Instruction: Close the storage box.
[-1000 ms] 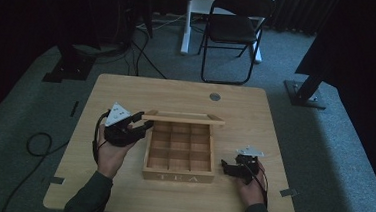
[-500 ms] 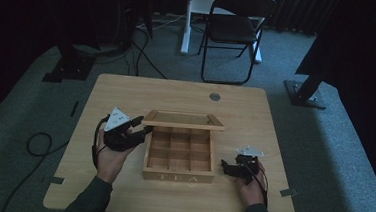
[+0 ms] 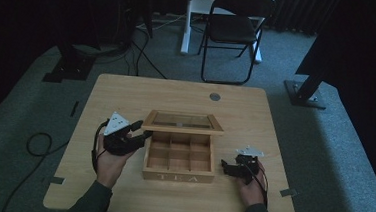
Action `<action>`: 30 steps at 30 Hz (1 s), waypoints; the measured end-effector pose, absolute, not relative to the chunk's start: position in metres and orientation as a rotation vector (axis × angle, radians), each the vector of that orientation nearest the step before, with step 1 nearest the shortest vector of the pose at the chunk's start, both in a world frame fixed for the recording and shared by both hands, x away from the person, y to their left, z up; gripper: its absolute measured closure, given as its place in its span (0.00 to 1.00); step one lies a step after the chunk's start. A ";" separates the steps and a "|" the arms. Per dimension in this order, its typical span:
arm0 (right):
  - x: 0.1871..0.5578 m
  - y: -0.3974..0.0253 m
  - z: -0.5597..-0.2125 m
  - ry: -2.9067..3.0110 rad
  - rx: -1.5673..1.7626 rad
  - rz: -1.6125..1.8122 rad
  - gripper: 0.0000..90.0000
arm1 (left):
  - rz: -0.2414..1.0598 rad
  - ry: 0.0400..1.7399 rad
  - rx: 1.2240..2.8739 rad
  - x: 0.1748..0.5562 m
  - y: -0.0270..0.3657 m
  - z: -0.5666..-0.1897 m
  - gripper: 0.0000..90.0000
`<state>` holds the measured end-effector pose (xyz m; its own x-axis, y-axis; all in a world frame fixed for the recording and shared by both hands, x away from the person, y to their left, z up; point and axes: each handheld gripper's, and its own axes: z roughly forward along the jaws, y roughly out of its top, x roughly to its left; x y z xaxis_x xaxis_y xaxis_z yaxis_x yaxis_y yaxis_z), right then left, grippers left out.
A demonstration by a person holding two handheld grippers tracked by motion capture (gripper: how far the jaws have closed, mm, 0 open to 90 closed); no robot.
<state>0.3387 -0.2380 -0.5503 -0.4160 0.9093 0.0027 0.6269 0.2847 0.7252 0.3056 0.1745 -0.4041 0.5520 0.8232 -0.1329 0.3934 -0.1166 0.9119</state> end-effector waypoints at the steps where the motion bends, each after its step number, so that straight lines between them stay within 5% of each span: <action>1: 0.339 -0.238 -0.550 2.146 1.380 0.924 0.15 | 0.504 1.021 1.725 0.305 0.175 -0.405 0.55; 30: 0.339 -0.238 -0.550 2.146 1.385 0.925 0.15 | 0.509 1.046 1.743 0.295 0.175 -0.419 0.48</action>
